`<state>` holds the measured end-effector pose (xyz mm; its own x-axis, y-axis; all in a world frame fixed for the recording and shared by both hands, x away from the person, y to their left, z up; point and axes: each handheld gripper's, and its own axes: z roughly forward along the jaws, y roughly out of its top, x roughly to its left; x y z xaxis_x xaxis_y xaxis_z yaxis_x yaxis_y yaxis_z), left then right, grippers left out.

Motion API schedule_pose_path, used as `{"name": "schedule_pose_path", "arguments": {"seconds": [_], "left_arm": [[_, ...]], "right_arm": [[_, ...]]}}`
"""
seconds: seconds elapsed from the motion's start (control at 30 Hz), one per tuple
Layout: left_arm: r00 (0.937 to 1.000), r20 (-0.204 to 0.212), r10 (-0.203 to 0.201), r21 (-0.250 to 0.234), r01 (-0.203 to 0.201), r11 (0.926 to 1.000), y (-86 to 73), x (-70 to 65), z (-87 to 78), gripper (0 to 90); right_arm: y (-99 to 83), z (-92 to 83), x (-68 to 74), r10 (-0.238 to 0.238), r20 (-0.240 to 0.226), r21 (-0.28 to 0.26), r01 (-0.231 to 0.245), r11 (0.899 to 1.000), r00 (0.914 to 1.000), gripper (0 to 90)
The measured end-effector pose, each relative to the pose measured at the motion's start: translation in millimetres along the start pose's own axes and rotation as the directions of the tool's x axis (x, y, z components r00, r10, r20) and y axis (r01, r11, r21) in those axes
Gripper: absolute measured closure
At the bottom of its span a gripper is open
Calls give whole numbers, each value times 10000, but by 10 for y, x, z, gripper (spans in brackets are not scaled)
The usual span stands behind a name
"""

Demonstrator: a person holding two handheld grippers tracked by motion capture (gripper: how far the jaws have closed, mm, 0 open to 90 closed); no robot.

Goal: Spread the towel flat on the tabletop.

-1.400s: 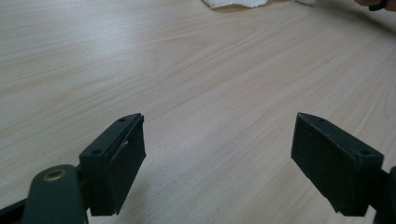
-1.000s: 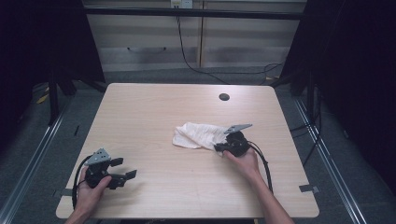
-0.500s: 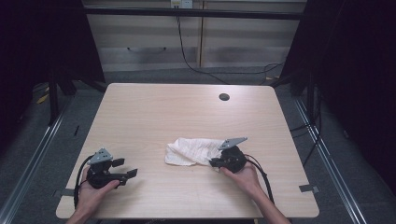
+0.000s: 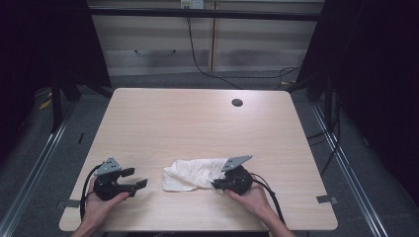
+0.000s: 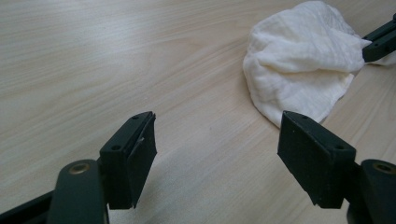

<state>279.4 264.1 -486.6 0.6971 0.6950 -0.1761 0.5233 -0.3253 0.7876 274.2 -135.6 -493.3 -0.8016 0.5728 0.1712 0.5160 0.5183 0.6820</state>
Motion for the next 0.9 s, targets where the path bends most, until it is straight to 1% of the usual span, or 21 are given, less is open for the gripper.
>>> {"name": "schedule_pose_path", "arguments": {"seconds": [0.07,0.13,0.23,0.3,0.37,0.43,0.53,0.6,0.63,0.7,0.77,0.83,0.9], "left_arm": [[10000,9,-11,-24,11,10000,0,7,-3,276],[10000,-2,-15,-71,15,10000,2,7,-4,277],[10000,6,-1,-41,1,10000,4,0,0,276],[10000,24,28,-22,-28,10000,6,-4,7,277],[10000,52,34,-16,-34,10000,10,-11,15,277],[9999,54,88,13,-88,10000,14,-18,18,278],[9999,92,129,4,-129,9999,21,-27,21,293],[9996,123,242,-101,-241,9997,32,-43,15,354],[9995,109,284,-136,-282,9995,41,-51,13,359],[9990,169,412,-173,-409,9990,60,-73,17,389],[9983,215,539,-214,-535,9983,81,-114,18,421],[9975,305,632,-353,-621,9974,102,-165,13,450],[9958,419,810,-383,-794,9961,137,-222,21,470]], "right_arm": [[45,-50,3,-28,-5,-337,28,9994,10000,868],[96,-126,19,58,-19,-686,-59,9976,10000,868],[184,-255,42,22,-99,-1267,-34,9919,9999,868],[238,-327,46,-11,-28,-1501,7,9887,10000,867],[281,-369,8,-7,45,-1735,15,9848,10000,865],[314,-388,-48,111,108,-1816,-90,9833,9999,863],[363,-391,-145,272,159,-2001,-235,9795,9995,856],[398,-383,-219,403,171,-2147,-357,9760,9990,847],[414,-369,-261,537,133,-2189,-495,9745,9985,840],[447,-317,-361,718,256,-2247,-643,9723,9971,827],[473,-255,-467,1015,258,-2266,-930,9695,9945,813],[476,-189,-544,1257,255,-2254,-1168,9672,9917,768],[457,-132,-579,1308,216,-2103,-1234,9698,9912,746]]}}
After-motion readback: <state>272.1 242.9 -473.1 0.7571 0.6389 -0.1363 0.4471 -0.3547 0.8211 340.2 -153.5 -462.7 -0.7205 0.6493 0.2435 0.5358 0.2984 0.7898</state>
